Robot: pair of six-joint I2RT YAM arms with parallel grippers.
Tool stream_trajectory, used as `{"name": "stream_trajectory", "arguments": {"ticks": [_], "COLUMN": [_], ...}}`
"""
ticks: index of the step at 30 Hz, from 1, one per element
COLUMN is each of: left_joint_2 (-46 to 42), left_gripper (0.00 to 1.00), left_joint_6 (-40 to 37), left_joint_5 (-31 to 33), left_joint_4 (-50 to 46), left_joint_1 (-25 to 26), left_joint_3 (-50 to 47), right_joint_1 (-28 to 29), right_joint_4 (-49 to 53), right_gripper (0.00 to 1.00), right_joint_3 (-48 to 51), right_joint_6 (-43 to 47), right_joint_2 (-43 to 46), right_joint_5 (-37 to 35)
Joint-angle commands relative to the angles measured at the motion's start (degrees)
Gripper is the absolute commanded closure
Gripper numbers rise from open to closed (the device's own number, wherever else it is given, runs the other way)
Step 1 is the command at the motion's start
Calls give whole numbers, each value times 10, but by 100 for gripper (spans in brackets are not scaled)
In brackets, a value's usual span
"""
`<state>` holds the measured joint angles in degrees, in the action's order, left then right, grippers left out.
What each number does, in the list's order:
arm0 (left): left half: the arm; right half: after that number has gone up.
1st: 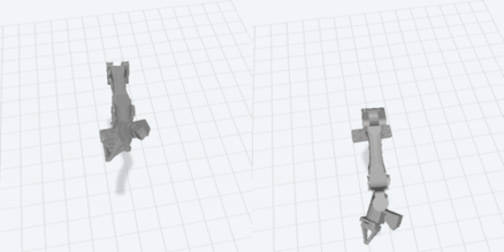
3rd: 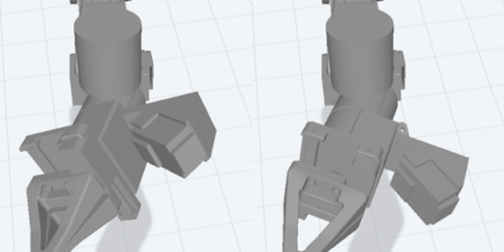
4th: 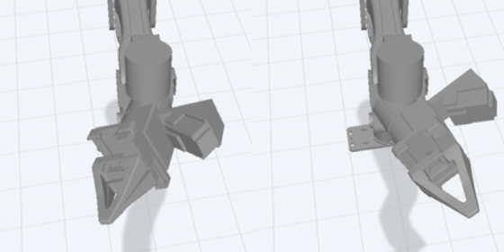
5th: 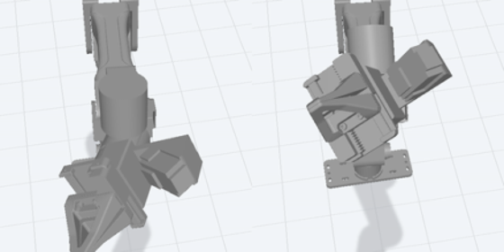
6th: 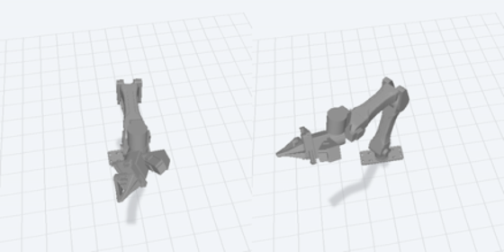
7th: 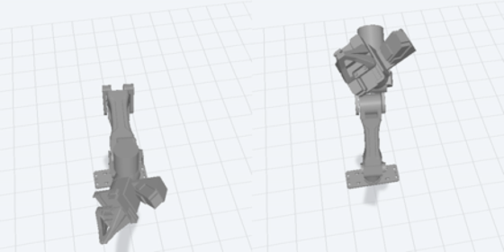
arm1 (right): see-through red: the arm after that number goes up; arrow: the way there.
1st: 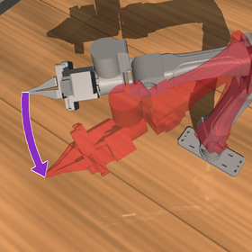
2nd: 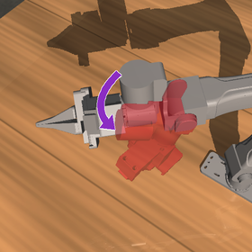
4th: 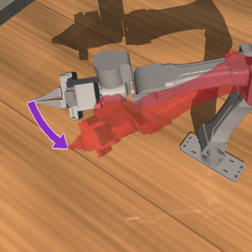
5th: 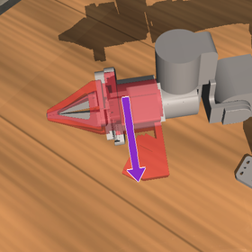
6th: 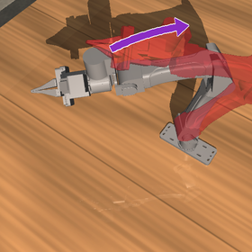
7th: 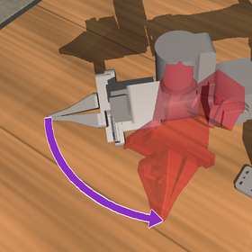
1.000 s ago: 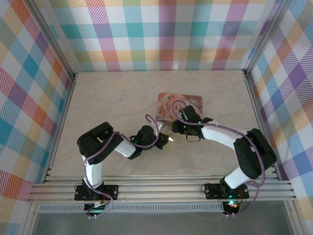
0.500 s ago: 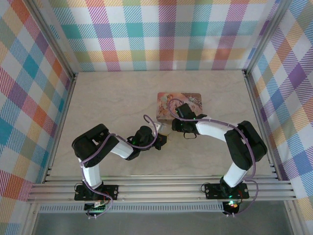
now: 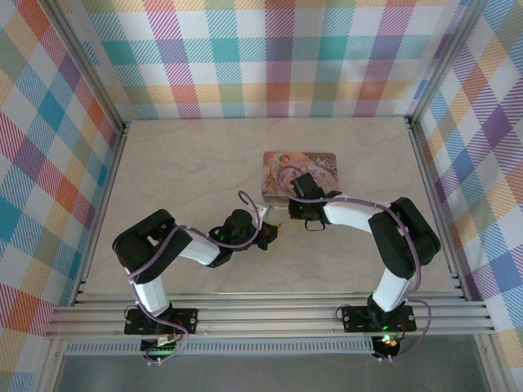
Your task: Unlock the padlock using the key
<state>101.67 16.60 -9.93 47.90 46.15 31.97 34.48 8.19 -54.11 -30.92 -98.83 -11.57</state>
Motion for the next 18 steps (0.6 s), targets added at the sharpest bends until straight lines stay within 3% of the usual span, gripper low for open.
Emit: {"name": "stream_trajectory", "arguments": {"ticks": [1,7,18], "left_joint_2": [-24,-50,-79], "left_gripper": [100,100,100], "left_joint_6": [-18,-34,-2], "left_joint_5": [2,-22,-143], "left_joint_4": [-6,-34,-34], "left_joint_1": [3,-3,-40], "left_joint_3": [-11,-2,34], "right_joint_1": [1,-9,-65], "right_joint_4": [-18,53,206], "right_gripper": [89,99,100], "right_joint_3": [-3,-30,-110], "right_joint_6": [20,27,-25], "right_joint_2": [36,82,112], "right_joint_5": [-3,55,269]}}
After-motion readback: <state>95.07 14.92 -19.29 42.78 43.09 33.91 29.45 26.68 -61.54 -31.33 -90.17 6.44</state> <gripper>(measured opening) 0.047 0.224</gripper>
